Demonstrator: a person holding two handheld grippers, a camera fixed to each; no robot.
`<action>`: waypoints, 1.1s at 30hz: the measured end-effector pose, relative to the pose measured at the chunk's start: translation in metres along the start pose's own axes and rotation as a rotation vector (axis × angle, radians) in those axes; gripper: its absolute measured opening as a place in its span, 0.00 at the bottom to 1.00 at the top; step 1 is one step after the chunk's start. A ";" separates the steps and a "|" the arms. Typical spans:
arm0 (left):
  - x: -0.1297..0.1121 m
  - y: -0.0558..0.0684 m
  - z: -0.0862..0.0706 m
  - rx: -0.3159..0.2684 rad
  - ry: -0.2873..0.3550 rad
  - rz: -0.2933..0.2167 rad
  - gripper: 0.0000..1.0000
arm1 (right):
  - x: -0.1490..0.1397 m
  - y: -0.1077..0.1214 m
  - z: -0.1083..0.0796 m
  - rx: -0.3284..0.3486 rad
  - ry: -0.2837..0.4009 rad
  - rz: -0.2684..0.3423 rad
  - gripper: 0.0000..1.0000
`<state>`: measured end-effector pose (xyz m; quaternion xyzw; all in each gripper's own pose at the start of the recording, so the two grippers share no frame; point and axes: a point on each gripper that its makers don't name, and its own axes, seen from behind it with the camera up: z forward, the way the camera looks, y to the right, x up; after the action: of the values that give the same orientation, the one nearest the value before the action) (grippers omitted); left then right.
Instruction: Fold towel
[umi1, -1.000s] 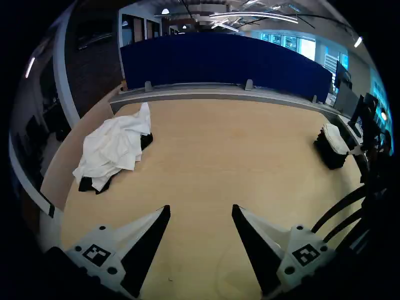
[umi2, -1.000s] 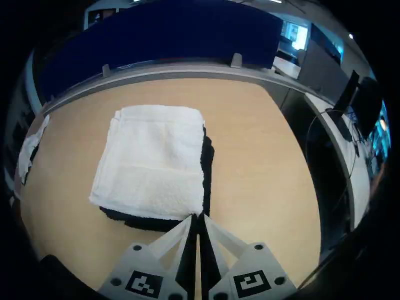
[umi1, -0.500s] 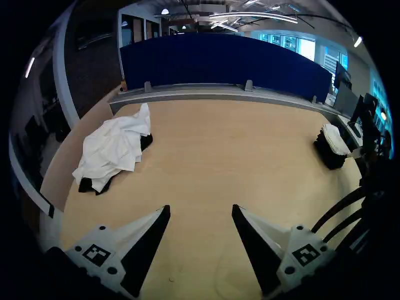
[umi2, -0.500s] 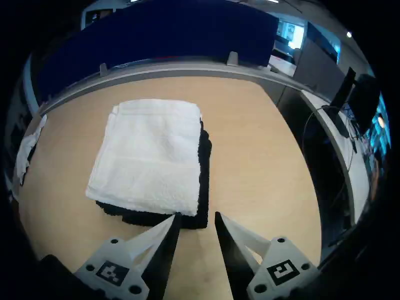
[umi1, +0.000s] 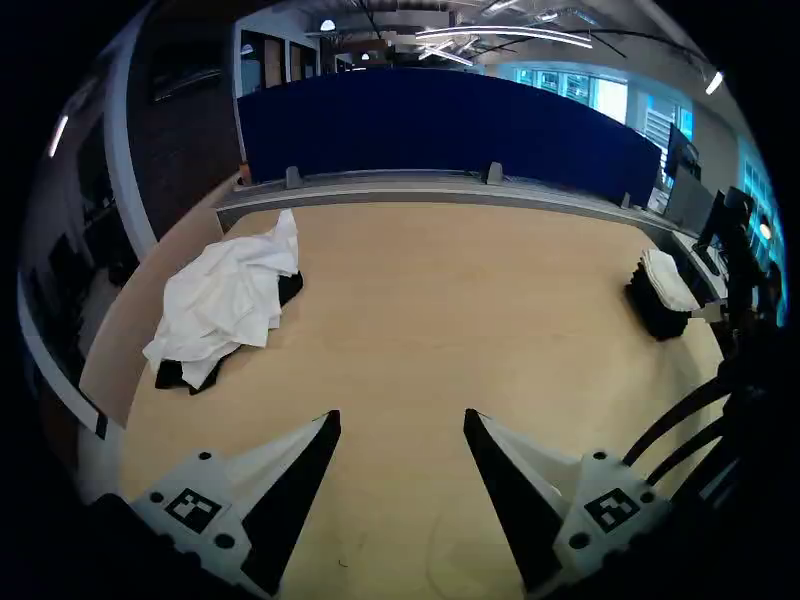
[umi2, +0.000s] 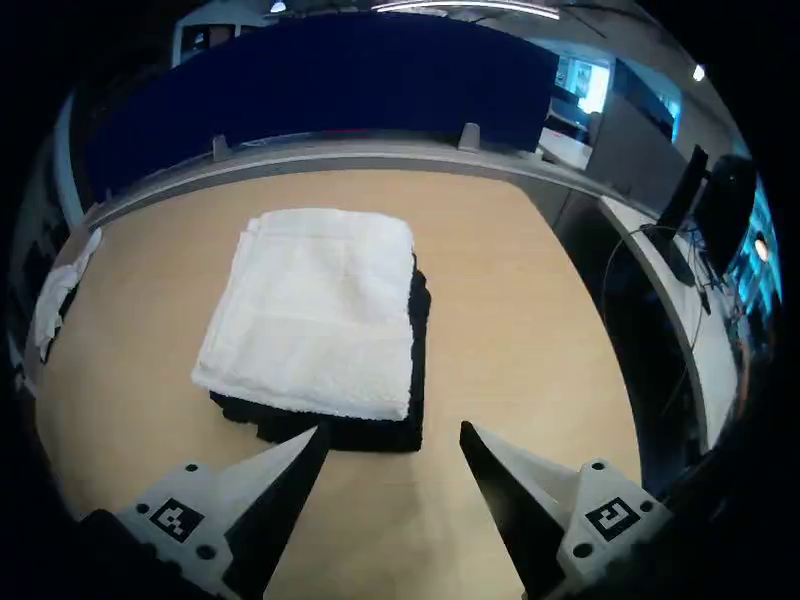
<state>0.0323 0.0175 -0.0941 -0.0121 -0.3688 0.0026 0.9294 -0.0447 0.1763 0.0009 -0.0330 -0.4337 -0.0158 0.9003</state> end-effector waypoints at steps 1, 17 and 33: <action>0.000 0.000 0.000 -0.001 0.001 0.001 0.91 | 0.001 -0.001 -0.001 0.000 0.005 0.001 1.00; 0.000 -0.004 -0.003 0.002 0.006 -0.006 0.92 | 0.070 -0.034 -0.004 0.088 0.137 -0.013 1.00; -0.003 -0.018 -0.005 0.041 0.000 -0.038 0.92 | 0.130 -0.051 0.034 0.132 0.157 -0.041 1.00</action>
<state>0.0336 -0.0006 -0.0994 0.0141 -0.3689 -0.0074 0.9293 0.0064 0.1284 0.1260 0.0366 -0.3624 -0.0080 0.9313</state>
